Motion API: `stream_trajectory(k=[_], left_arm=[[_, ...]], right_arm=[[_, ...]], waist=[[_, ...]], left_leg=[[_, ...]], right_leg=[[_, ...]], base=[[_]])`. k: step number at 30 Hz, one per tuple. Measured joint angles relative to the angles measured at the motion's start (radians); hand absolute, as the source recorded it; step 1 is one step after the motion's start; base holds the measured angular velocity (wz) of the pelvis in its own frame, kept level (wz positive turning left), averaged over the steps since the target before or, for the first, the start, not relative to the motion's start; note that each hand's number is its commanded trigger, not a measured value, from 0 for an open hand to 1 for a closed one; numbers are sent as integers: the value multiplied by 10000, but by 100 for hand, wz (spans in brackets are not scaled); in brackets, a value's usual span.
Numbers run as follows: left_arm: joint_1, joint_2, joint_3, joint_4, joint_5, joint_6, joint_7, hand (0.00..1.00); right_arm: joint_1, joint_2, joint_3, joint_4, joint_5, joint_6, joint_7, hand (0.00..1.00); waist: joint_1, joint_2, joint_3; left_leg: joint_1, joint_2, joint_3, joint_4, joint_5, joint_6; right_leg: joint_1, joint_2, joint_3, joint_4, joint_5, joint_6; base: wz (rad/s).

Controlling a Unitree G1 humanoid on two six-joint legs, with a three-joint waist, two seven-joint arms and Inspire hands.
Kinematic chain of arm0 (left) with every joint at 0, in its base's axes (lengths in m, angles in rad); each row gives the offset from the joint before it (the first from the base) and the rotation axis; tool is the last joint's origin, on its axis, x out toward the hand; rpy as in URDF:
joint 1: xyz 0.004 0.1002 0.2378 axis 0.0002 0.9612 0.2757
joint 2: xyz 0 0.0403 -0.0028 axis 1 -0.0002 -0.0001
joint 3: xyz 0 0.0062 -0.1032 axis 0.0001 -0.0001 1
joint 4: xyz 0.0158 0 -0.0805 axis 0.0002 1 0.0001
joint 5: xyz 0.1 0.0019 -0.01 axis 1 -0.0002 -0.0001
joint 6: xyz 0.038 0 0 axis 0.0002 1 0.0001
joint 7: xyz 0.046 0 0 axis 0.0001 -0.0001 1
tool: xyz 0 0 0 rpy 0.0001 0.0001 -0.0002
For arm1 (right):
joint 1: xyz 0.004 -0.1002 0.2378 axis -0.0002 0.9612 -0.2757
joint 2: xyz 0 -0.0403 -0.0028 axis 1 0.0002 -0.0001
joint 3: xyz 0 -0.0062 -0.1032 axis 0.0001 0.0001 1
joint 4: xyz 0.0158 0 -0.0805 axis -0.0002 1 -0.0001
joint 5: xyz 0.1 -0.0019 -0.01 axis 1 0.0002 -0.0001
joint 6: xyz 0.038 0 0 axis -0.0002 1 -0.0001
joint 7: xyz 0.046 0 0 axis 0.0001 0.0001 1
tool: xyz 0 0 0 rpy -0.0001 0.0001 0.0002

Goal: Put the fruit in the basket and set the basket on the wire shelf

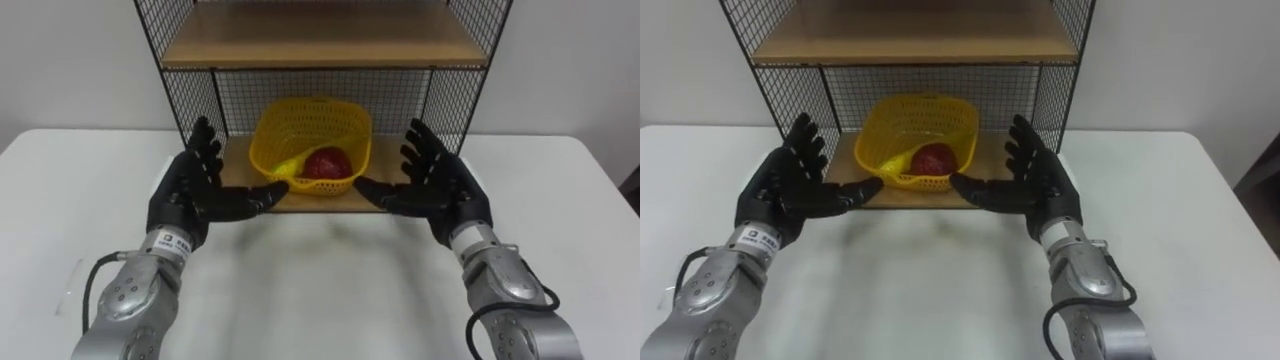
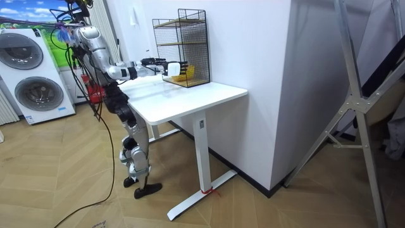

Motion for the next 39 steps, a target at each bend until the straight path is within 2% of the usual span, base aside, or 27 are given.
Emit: stream_trajectory(k=[2,6,8,10,14,16,19,21,23,25,28,30,33,39], left_arm=[[49,0,11,-98,-10,-85,-38,0],[272,14,122,-621,7,-110,-72,0],[524,11,139,-901,15,-282,-73,0],[911,-32,133,-974,16,-563,-75,0],[1611,-100,52,-991,-59,-678,-75,0],[2062,-166,-7,-1108,-71,-775,-76,0],[2484,-173,-111,-1395,-99,-968,-75,0],[2492,-173,-167,-1450,-195,-1102,-75,0],[2492,-171,-171,-1520,-227,-1384,-74,0],[2526,-169,-176,-1604,-320,-1742,-74,0],[2645,-167,-274,-1719,-353,-2001,-73,0],[2775,-176,-307,-1725,-508,-2107,-74,0],[2963,-169,-300,-1728,-983,-2159,-74,0],[3352,-174,-390,-1875,-983,-2281,-75,0]], right_arm=[[200,6,-9,-174,13,-187,5,0],[777,57,-323,-581,11,-191,108,0],[1020,58,-431,-771,-161,-193,145,0],[1414,57,-439,-1074,-349,-324,325,0],[2033,71,-427,-1563,-310,-509,560,0],[2460,71,-430,-2019,-309,-562,641,0],[2866,62,-434,-2474,-211,-825,899,0],[2882,55,-449,-2475,-182,-970,949,0],[2881,56,-453,-2475,-179,-1143,970,0],[2882,58,-459,-2476,-243,-1287,968,0],[2934,71,-491,-2512,-321,-1412,964,0],[2957,74,-536,-2572,-318,-1421,976,0],[3214,64,-666,-2617,-275,-1671,899,0],[3623,93,-665,-2911,-340,-1761,794,0]], waist=[[19,-24,25],[5,-24,22],[2,-15,17],[4,-5,11],[-18,-3,-4],[-21,-12,-87],[-39,-30,-79],[-48,-35,-76],[-134,-60,-56],[-235,-94,-21],[-290,-139,23],[-272,-160,24],[-215,-229,54],[-221,-269,19]], left_leg=[[-23,0,-2,-4,1,0],[-163,-1,-40,-1,12,-3],[-180,-3,-36,-44,43,-5],[-149,-1,8,-112,72,-10],[-131,5,58,-127,69,-10],[-213,1,72,-122,67,-10],[-265,2,76,-119,67,-10],[-269,0,72,-118,67,-10],[-295,-3,40,-119,67,-10],[-341,-6,10,-114,67,-11],[-416,-7,6,-107,67,-11],[-461,-6,33,-107,68,-11],[-478,0,70,-109,68,-11],[-479,-4,65,-108,67,-11]], right_leg=[[-16,1,5,-11,0,0],[-98,28,5,-171,35,7],[-137,36,26,-151,77,3],[-179,48,57,-151,97,-4],[-208,47,132,-153,96,-4],[-339,64,229,-138,66,10],[-339,96,264,-135,66,9],[-336,109,266,-144,66,9],[-332,108,247,-141,64,12],[-342,125,236,-143,64,12],[-404,137,230,-146,65,12],[-483,144,265,-116,66,10],[-523,143,280,-105,68,8],[-519,137,276,-104,68,9]], base=[[0],[0],[0],[-5],[-5],[0],[-1],[0],[5],[2],[0],[-2],[-1],[0]])
